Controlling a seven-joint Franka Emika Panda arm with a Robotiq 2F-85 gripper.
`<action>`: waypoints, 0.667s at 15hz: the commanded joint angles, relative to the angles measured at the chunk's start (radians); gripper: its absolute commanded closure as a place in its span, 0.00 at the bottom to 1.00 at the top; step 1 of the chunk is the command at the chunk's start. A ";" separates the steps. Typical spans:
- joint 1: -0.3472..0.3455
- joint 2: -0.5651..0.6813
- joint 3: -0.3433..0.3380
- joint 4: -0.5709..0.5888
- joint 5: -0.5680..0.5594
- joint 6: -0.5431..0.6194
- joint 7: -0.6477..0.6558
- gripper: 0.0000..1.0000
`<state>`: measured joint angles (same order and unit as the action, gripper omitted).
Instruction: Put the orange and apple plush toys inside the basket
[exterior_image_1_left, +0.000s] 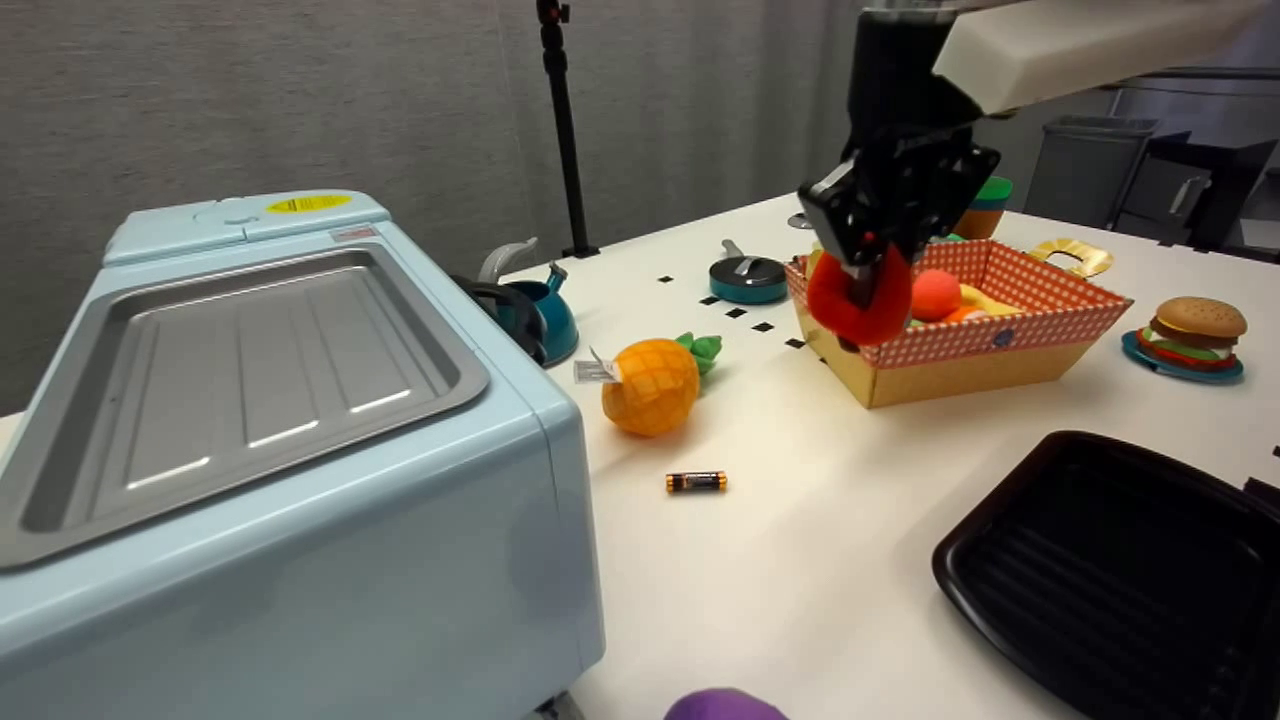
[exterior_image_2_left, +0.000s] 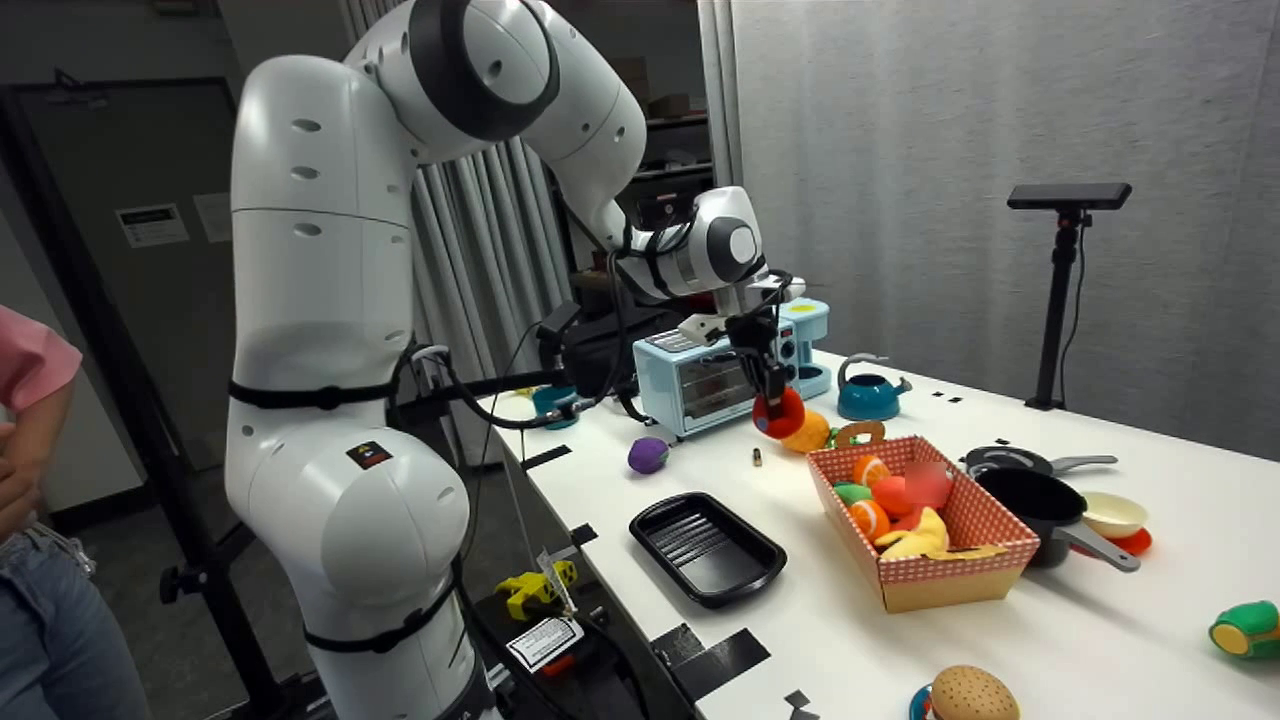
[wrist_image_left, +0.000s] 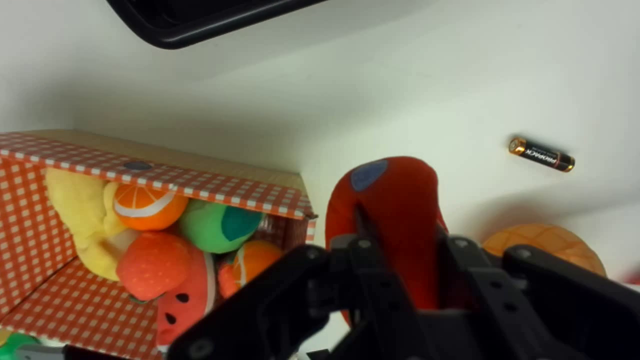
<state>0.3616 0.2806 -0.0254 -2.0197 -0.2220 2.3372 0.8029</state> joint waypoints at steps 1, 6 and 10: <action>-0.046 -0.095 0.013 -0.082 -0.043 0.024 0.076 0.94; -0.076 -0.136 0.021 -0.105 -0.078 -0.001 0.198 0.94; -0.084 -0.147 0.025 -0.113 -0.116 -0.026 0.339 0.94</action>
<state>0.3006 0.1719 -0.0221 -2.1031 -0.2940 2.3336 1.0307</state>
